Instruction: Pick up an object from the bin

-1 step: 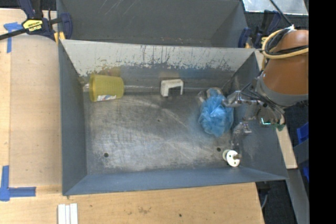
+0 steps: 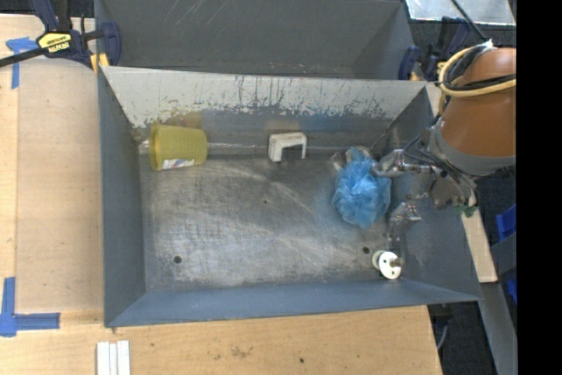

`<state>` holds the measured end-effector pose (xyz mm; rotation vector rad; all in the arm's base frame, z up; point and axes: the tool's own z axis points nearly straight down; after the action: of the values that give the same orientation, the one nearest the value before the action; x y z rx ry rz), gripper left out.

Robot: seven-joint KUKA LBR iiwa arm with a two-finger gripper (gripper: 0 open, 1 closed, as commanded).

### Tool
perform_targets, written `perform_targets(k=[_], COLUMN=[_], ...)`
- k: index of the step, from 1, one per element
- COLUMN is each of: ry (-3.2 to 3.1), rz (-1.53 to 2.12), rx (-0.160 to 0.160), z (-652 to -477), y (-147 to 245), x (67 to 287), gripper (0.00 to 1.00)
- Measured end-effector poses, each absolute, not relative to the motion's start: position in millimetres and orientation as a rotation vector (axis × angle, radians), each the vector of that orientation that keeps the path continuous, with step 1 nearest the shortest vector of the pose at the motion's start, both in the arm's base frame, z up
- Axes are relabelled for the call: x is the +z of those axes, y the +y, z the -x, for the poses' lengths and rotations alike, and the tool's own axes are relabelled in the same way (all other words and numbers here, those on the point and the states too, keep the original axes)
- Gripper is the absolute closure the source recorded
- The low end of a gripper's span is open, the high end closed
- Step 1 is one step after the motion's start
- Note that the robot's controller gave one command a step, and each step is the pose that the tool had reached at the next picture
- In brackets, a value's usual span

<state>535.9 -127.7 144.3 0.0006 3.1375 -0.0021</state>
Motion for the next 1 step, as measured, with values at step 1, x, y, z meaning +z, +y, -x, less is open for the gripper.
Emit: perform_targets(k=[1], ry=[3.129], rz=[0.136], rx=[-0.006], z=[-559.5], y=[-128.3], x=[127.8], gripper=[0.00])
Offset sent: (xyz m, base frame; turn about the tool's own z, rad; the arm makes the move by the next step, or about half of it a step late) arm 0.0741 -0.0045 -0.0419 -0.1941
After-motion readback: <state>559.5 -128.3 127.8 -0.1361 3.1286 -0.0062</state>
